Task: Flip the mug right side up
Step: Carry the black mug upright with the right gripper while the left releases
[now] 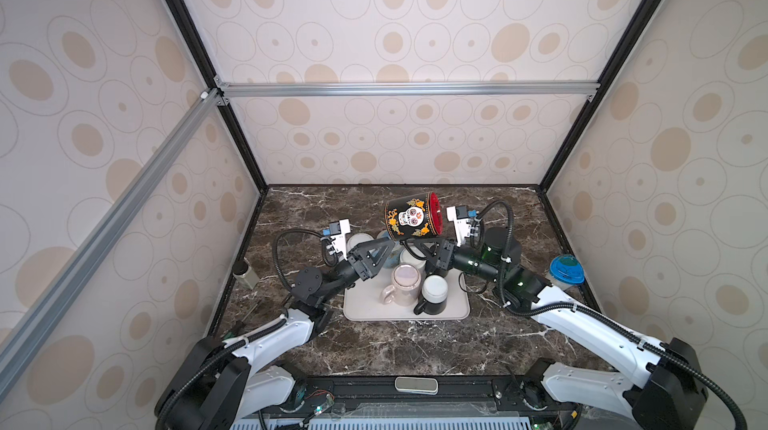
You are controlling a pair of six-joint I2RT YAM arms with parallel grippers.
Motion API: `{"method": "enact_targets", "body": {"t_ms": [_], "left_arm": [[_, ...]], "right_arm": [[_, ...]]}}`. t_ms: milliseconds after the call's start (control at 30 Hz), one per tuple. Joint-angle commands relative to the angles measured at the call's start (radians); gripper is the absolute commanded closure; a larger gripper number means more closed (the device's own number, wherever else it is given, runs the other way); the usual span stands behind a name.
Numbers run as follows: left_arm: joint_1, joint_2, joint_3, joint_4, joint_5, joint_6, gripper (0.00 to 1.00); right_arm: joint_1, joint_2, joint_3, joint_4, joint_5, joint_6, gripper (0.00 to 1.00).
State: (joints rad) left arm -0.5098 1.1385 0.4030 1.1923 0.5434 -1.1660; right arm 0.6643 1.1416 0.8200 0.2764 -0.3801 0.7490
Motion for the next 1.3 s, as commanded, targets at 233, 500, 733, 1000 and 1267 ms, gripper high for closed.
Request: {"method": "enact_targets", "body": {"t_ms": [233, 500, 733, 1000, 1267], "left_arm": [[0.078, -0.010, 0.030, -0.076, 0.079, 0.051, 0.00], [0.132, 0.078, 0.098, 0.103, 0.336, -0.112, 0.10], [0.135, 0.229, 0.178, 0.399, 0.505, -0.346, 0.12], [0.138, 0.124, 0.254, -0.276, 0.408, 0.071, 0.00], [0.139, -0.089, 0.390, -1.044, -0.139, 0.625, 0.00]], "right_arm": [[-0.021, -0.016, 0.065, 0.092, 0.008, -0.037, 1.00], [-0.033, -0.042, 0.139, -0.164, 0.171, -0.138, 1.00], [-0.035, -0.008, 0.310, -0.525, 0.538, -0.312, 1.00], [-0.129, 0.163, 0.492, -0.710, 0.746, -0.433, 1.00], [-0.286, 0.318, 0.554, -0.726, 0.660, -0.428, 1.00]]}}
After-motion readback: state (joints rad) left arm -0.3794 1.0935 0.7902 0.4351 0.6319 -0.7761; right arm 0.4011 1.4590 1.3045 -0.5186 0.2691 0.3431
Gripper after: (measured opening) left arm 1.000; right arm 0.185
